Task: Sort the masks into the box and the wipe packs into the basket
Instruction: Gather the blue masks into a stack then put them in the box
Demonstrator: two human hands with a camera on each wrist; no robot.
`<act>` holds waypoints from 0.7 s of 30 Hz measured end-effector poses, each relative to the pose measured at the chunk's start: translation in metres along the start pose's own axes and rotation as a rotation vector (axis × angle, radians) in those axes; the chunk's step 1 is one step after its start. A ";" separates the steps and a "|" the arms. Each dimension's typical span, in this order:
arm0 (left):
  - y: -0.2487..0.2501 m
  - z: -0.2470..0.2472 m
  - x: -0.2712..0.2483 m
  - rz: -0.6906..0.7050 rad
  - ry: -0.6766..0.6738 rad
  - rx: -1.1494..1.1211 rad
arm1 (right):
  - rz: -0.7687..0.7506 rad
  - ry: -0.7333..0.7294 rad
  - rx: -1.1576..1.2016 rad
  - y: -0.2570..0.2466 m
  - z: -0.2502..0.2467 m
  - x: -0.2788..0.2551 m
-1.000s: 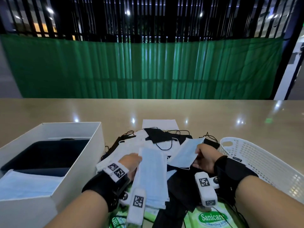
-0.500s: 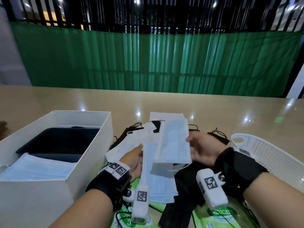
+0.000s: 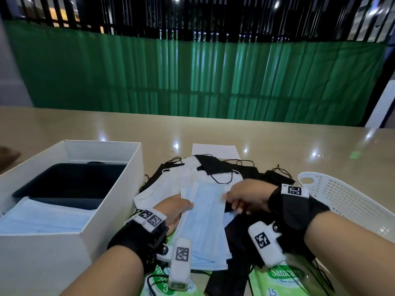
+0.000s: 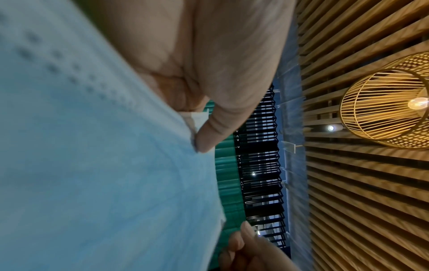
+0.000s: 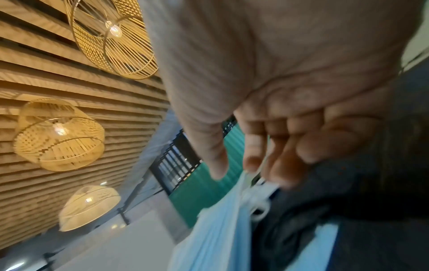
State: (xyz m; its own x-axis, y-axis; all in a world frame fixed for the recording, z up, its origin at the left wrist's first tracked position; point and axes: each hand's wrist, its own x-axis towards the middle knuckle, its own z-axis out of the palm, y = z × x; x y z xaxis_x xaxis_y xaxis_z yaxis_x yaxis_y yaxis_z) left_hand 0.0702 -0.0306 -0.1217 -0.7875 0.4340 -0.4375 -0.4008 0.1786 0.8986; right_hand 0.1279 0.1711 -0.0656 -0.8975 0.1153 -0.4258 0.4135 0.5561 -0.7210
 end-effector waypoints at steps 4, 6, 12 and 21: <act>0.002 0.000 0.008 -0.009 0.034 0.065 | 0.111 0.353 0.065 0.012 -0.032 0.018; 0.004 0.002 0.004 0.005 0.072 0.057 | 0.191 0.336 0.088 0.020 -0.035 0.026; 0.005 0.005 0.002 0.001 0.078 0.067 | 0.239 0.281 0.075 0.018 -0.024 0.041; 0.005 0.001 0.008 -0.012 0.100 0.071 | 0.206 0.390 0.341 0.024 -0.031 0.039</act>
State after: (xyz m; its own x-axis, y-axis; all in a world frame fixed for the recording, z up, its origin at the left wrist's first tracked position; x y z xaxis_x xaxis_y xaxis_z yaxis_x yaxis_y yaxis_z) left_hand 0.0624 -0.0255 -0.1205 -0.8270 0.3416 -0.4465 -0.3794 0.2469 0.8917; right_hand 0.0979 0.2148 -0.0827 -0.7563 0.5258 -0.3893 0.5545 0.1994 -0.8079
